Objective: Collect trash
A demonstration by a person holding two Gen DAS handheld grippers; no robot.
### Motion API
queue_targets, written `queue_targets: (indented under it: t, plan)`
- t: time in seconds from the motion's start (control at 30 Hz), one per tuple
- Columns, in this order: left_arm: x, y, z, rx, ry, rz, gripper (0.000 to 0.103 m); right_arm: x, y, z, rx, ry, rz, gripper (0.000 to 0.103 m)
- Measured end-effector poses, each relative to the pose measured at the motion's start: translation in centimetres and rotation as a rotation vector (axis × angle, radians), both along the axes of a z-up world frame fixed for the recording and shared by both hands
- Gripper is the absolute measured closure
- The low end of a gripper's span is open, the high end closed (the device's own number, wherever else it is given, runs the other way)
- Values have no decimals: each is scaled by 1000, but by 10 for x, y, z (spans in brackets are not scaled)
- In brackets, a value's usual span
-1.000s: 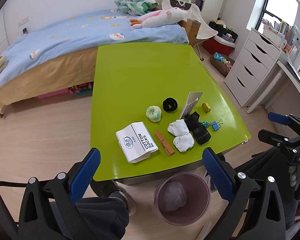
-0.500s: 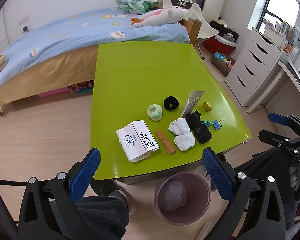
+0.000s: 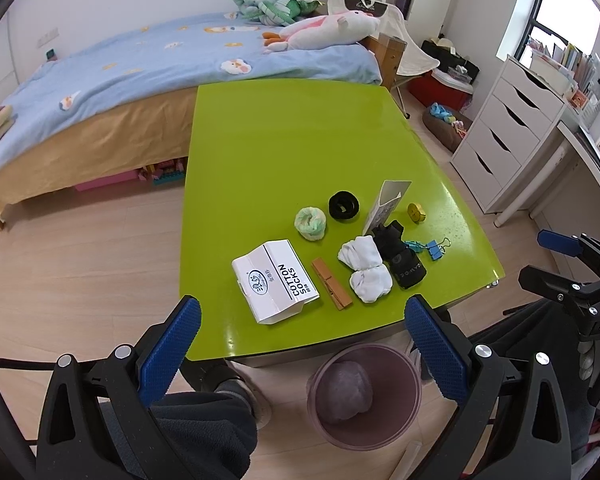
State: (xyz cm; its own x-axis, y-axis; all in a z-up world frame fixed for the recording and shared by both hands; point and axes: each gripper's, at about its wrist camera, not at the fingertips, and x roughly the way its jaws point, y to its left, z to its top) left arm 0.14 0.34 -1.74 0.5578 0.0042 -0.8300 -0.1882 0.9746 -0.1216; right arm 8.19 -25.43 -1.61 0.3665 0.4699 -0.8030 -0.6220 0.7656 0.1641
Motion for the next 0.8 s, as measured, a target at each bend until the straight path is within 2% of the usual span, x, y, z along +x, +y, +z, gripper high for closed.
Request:
queue_targets:
  t: [0.5,0.67,0.8]
  plan:
    - [27,15,-16,-38,65,17,5,1,0,-6,-5,24,5,3]
    - [47,27,-31,-71,124,41,5,1,1,-6,-7,27,7,3]
    - [64,36,-49,-109,203,63,5,1,1,-6,-8,27,7,3]
